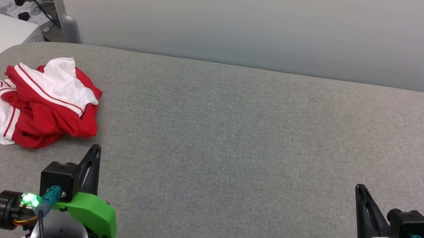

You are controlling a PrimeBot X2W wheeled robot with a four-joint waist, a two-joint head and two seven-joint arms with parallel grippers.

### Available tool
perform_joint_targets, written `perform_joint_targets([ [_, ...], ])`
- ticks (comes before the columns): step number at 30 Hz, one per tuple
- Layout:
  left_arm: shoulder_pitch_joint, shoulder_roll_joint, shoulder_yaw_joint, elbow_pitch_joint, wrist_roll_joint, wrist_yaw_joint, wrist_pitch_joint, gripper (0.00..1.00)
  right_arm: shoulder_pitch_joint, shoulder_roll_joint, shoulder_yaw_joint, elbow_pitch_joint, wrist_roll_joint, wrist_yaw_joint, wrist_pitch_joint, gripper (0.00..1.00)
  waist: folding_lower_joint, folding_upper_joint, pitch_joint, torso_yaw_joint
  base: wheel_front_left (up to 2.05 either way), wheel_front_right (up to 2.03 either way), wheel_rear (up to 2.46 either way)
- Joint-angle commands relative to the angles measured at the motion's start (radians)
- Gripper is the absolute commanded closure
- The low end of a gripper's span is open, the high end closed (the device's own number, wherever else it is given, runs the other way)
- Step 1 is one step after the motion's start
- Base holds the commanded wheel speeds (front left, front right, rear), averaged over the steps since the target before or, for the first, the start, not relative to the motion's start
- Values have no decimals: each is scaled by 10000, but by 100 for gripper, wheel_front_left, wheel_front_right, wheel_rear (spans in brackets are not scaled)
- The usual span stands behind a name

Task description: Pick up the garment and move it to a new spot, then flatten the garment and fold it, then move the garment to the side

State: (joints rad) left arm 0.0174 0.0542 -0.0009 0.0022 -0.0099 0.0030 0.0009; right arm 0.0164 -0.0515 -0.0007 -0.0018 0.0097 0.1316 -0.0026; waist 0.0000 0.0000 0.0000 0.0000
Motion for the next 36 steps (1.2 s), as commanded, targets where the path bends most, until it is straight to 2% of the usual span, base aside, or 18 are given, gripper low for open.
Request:
perform_joint_targets([
  [1, -174, -40, 9, -22, 99, -30, -9, 100, -164, 13, 7, 18, -97, -9, 26, 100, 0, 0, 0, 0, 0, 0, 0],
  [36, -174, -40, 9, -22, 99, -30, -9, 100, -164, 13, 7, 18, -97, -9, 26, 100, 0, 0, 0, 0, 0, 0, 0],
])
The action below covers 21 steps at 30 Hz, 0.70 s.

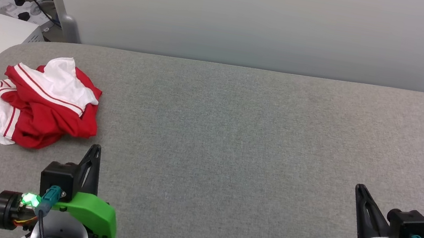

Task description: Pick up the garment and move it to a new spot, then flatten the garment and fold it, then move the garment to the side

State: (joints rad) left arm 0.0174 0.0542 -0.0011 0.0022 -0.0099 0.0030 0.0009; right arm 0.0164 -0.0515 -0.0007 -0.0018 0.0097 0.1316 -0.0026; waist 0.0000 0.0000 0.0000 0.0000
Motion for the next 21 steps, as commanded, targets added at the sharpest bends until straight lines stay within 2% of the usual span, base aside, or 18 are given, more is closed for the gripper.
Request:
perform_joint_targets([
  [1, 0, 0, 2, 0, 0, 0, -1, 0, 0, 0, -1, 0, 0, 0, -1, 0, 0, 0, 0, 0, 0, 0, 0],
  [21, -2, -4, -173, -57, -89, 293, -348, 0, 60, 0, -126, -284, 367, -1, -343, 0, 0, 0, 30, 17, 0, 0, 0],
])
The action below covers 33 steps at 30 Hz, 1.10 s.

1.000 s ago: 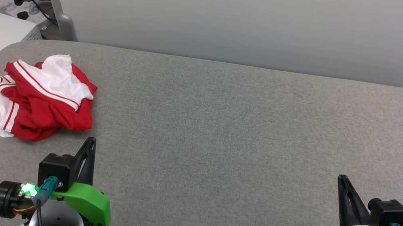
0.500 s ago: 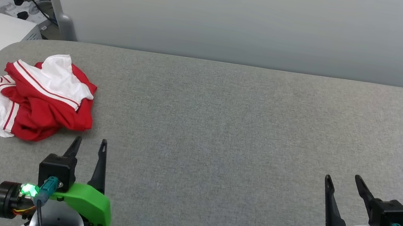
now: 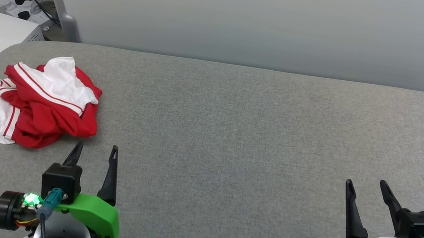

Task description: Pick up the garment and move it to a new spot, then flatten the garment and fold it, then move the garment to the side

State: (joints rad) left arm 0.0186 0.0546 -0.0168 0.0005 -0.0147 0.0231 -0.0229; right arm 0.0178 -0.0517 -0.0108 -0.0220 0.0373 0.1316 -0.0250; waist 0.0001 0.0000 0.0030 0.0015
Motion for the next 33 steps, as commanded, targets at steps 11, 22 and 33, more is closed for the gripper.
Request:
perform_joint_targets([
  [11, -3, -11, -115, -57, -57, 196, -340, 0, 125, 3, -68, -368, 320, -2, -346, 0, -1, 0, -14, 20, 0, 0, 0],
  [22, 45, -15, -219, -34, -114, 270, -588, 0, 266, 5, -61, -609, 496, -3, -591, 0, -1, 0, -50, 52, 0, 0, 0],
  [33, 92, -19, -342, 21, -182, 333, -818, 0, 387, 6, -113, -737, 809, -4, -817, 0, -1, 0, -75, 91, 0, 0, 0],
])
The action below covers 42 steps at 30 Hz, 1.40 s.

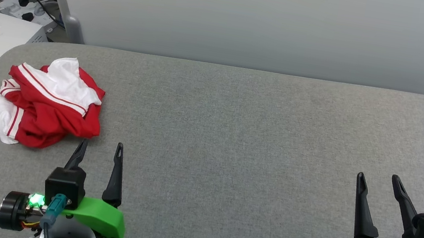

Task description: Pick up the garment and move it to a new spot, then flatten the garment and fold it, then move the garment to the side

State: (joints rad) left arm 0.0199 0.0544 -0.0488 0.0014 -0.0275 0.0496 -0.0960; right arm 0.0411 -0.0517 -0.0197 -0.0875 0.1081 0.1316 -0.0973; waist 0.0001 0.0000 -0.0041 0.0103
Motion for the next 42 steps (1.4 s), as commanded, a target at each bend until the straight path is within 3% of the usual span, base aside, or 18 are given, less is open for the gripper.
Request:
perform_joint_targets([
  [1, 85, -17, -31, 17, -59, 73, -106, 0, 167, 6, -31, -82, 125, -4, -113, 0, 0, 0, -9, 6, 0, 0, 0],
  [42, 430, -30, -472, 344, -294, 223, -954, 0, 759, 11, 14, -202, 730, -7, -950, 0, 0, 0, -220, 55, 0, 0, 0],
])
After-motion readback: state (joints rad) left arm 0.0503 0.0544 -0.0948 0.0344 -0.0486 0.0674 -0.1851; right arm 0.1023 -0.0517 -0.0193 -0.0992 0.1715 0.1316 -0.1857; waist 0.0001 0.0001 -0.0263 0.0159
